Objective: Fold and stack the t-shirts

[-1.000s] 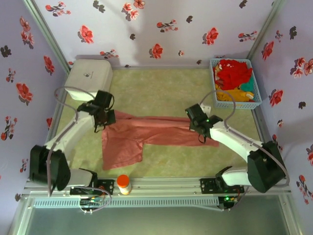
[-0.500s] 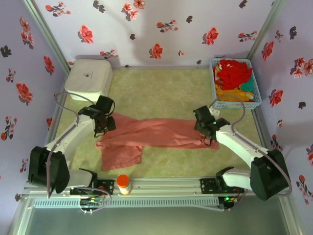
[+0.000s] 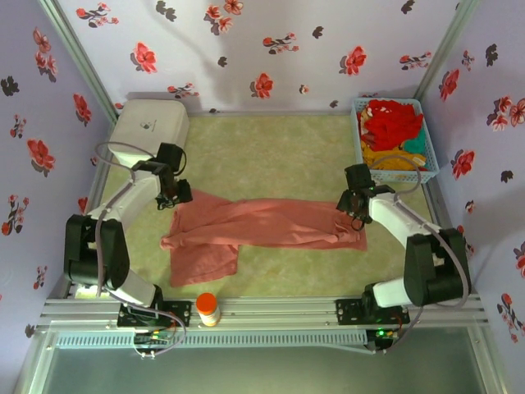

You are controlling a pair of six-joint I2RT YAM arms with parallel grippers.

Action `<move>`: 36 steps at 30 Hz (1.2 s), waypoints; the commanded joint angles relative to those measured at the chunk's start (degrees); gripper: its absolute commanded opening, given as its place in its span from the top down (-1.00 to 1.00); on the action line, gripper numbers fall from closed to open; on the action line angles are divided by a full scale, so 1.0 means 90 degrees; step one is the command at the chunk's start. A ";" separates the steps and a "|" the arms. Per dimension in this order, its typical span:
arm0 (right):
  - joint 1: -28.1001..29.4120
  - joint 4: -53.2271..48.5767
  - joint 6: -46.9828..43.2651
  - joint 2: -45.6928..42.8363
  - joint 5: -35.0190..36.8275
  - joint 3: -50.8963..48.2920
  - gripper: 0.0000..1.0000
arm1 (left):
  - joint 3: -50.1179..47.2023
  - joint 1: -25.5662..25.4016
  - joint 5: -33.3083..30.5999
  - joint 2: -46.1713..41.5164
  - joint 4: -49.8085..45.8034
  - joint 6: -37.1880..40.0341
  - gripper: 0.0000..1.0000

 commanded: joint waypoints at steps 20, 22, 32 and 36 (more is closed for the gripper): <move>-0.0278 0.0713 -0.0490 0.0661 -0.0449 0.0341 1.00 | 0.1310 0.0537 0.0524 0.1704 0.0355 0.0536 -0.07; -0.0274 0.0742 -0.0529 0.0601 -0.0508 0.0310 1.00 | 0.1572 0.0548 0.0542 0.1959 0.0293 0.0563 -0.06; -0.0277 0.0736 -0.0575 0.0506 -0.0586 0.0324 1.00 | 0.1909 0.0553 0.1140 0.2866 0.0451 0.0731 0.10; -0.0273 0.0742 -0.0553 0.0525 -0.0620 0.0319 1.00 | 0.1668 0.0548 0.1302 0.2831 0.0732 0.0626 0.20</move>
